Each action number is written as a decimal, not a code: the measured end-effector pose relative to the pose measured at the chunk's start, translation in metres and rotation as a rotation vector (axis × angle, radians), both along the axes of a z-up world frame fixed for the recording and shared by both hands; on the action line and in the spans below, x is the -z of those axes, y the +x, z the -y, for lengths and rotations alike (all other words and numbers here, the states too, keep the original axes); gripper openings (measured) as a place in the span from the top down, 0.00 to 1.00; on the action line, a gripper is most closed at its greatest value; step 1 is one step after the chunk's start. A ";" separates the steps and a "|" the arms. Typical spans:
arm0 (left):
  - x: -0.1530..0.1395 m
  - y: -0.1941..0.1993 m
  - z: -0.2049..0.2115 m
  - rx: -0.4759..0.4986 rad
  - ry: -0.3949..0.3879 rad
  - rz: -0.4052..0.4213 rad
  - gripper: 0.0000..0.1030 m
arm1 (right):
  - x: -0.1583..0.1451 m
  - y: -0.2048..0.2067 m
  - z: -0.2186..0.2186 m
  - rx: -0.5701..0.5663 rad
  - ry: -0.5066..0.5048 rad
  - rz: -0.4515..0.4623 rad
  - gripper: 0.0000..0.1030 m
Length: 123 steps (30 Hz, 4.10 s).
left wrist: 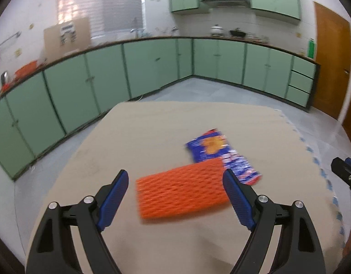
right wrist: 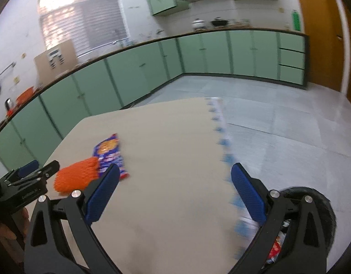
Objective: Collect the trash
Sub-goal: 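Return both grippers to the table toward the orange net and blue bag, then grasp the orange foam net with the left gripper, then grasp the blue snack bag with the right gripper while the left holds the net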
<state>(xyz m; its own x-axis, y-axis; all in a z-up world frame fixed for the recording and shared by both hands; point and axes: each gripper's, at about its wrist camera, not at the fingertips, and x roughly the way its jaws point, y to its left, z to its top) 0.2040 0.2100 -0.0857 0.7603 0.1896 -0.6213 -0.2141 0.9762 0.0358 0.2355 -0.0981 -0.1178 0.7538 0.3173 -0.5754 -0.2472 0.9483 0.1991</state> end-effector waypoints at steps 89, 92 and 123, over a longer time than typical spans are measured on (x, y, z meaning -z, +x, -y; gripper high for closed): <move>0.031 -0.004 -0.086 -0.197 -0.146 -0.021 0.92 | 0.041 0.062 -0.116 -0.306 -0.158 -0.212 0.77; 0.032 -0.002 -0.085 -0.192 -0.139 -0.028 0.92 | 0.047 0.069 -0.118 -0.299 -0.164 -0.238 0.73; 0.005 -0.002 -0.051 -0.088 -0.156 0.016 0.92 | -0.018 0.035 -0.062 -0.250 -0.110 -0.126 1.00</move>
